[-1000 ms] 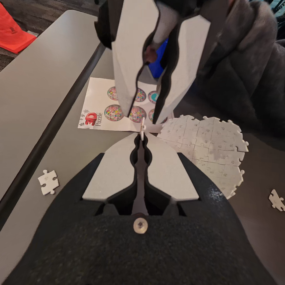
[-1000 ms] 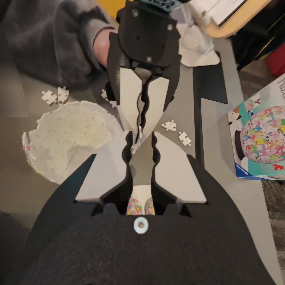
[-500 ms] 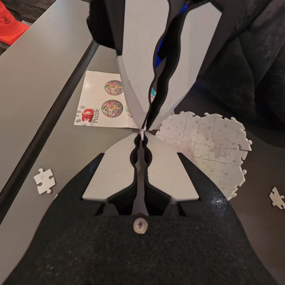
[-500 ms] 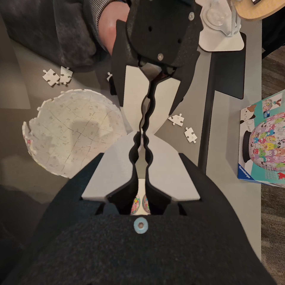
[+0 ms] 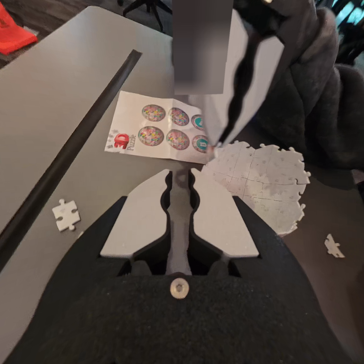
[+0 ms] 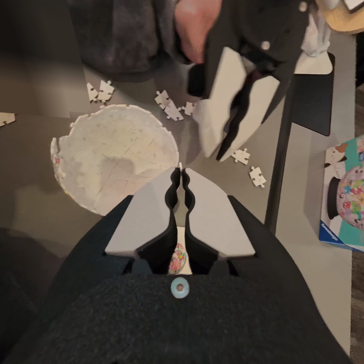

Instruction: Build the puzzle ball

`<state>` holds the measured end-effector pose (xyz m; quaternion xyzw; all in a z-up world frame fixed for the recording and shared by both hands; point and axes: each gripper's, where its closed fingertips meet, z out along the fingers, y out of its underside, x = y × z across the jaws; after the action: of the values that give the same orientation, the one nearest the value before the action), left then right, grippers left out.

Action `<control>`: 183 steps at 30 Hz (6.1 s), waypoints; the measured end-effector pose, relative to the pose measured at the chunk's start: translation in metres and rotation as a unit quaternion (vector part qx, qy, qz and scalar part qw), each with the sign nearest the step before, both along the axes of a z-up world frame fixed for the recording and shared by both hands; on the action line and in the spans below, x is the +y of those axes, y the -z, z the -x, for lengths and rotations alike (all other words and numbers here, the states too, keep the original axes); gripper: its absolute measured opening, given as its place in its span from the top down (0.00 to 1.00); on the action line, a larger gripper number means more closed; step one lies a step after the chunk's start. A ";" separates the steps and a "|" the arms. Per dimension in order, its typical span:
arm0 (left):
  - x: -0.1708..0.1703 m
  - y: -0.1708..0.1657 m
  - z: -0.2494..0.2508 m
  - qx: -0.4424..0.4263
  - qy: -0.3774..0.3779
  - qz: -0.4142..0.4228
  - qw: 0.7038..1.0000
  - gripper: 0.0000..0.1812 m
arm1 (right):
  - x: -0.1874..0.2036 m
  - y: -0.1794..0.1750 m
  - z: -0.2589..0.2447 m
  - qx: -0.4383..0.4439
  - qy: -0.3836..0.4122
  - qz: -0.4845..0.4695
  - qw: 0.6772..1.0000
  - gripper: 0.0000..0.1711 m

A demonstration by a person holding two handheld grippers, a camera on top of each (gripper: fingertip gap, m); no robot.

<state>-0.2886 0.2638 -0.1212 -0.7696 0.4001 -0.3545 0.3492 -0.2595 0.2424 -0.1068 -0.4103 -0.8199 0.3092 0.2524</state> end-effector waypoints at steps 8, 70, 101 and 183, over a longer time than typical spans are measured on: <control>-0.002 0.071 -0.006 0.095 0.012 0.101 0.990 1.00 | -0.016 0.026 0.018 -0.052 -0.008 -0.007 0.999 0.99; -0.016 0.083 -0.027 0.082 0.059 0.135 0.986 1.00 | -0.002 0.045 0.017 -0.082 0.043 -0.126 0.988 0.97; -0.013 0.088 -0.037 0.093 0.082 0.140 0.982 1.00 | -0.025 0.038 -0.003 -0.267 0.078 -0.166 0.946 1.00; -0.018 0.092 -0.032 0.116 0.102 0.159 0.975 1.00 | -0.030 0.084 -0.010 -0.361 0.116 -0.244 0.893 1.00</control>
<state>-0.2568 0.2461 -0.2133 -0.8063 0.4526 -0.3559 0.1357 -0.2492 0.2128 -0.1909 -0.5113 -0.8509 -0.1012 0.0654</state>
